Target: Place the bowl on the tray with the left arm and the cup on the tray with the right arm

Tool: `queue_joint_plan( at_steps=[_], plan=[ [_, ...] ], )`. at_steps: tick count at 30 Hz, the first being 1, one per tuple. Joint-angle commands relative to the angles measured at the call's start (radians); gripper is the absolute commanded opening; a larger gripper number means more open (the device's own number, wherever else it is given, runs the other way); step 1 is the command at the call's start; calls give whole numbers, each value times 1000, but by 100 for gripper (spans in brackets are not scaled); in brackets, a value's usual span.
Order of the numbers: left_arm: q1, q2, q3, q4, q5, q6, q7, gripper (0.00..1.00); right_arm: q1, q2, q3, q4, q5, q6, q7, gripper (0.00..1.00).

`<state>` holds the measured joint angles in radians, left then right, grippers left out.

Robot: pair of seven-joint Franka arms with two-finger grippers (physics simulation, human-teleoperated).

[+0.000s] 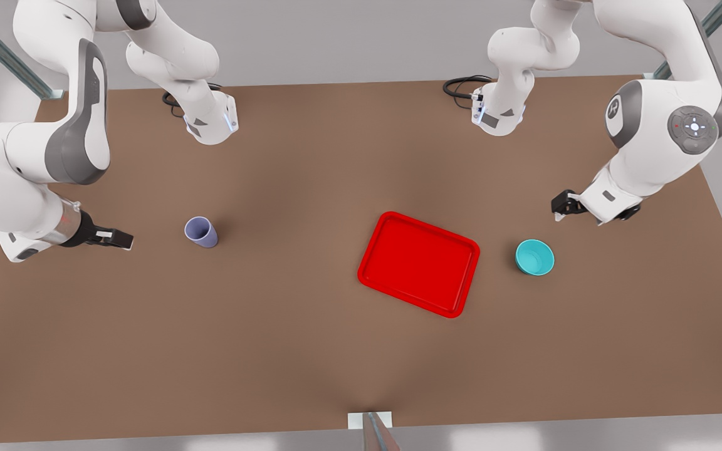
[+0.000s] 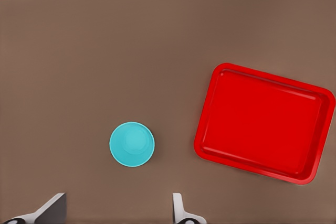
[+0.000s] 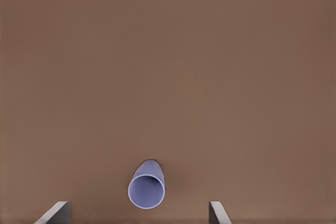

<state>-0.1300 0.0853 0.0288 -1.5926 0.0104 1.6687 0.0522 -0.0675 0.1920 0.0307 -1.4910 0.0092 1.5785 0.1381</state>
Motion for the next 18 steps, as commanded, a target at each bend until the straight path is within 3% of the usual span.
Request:
queue_joint_plan(
  at_steps=[1, 4, 8, 18],
  plan=[
    [3, 1, 0, 0, 3, 0, 0, 100, 0, 0, 0, 0, 0, 0, 0, 100],
    [99, 134, 8, -69, 40, 9, -17, 100, 0, 0, 0, 0, 2, -2, -2, 100],
    [259, 306, 8, -317, -256, 388, 291, 100, -2, 1, -2, 0, 2, -2, -20, 100],
    [273, 432, 8, -354, -322, 514, 466, 100, 0, 1, -2, 0, 2, 0, -20, 100]
  ],
)
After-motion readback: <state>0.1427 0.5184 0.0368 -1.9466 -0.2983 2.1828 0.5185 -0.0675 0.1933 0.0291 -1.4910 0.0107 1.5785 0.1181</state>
